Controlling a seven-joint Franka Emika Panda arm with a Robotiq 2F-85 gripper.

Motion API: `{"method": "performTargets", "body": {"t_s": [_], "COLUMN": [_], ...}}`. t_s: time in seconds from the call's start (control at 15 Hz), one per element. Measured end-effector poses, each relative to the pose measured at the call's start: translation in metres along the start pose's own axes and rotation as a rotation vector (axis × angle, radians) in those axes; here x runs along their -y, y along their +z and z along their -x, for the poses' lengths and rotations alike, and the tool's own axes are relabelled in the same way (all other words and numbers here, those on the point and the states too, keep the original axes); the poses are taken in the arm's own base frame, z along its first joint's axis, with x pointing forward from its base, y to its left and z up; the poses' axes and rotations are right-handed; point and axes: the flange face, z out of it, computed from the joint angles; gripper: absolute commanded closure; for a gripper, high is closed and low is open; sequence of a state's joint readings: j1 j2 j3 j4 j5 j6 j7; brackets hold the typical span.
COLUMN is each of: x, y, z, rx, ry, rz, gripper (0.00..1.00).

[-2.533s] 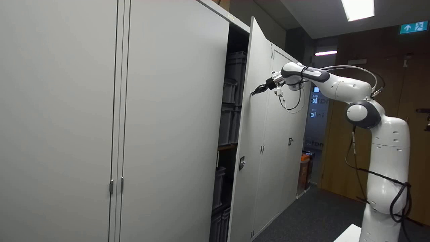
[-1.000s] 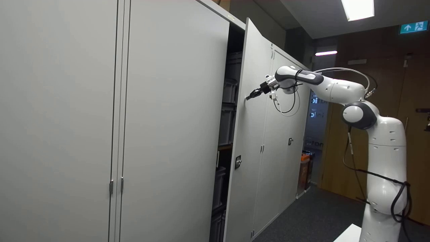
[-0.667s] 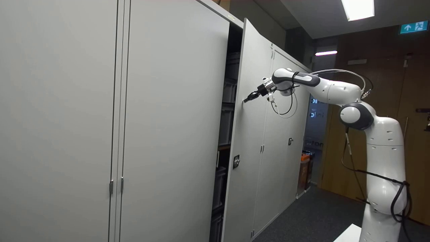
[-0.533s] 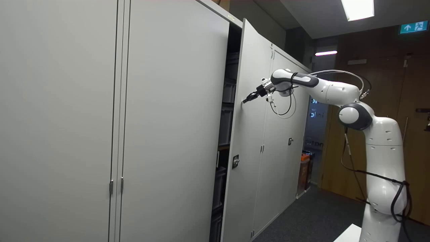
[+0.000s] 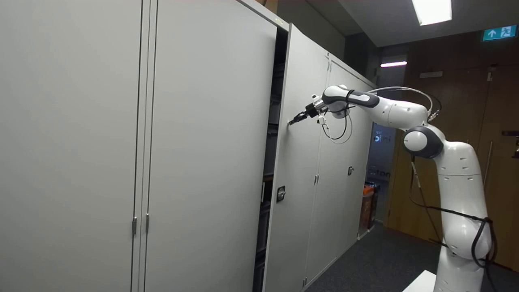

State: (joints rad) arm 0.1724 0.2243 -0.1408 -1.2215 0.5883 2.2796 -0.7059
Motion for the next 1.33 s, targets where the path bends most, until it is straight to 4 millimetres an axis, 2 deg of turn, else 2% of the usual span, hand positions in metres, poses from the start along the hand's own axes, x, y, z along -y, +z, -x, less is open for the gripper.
{"method": "performTargets", "body": {"t_s": [1.33], "x": [-0.002], "y": [0.047], "z": [-0.010], "rx": [-0.031], "ry": [-0.048], "rz": [0.022], "gripper": [1.00]}}
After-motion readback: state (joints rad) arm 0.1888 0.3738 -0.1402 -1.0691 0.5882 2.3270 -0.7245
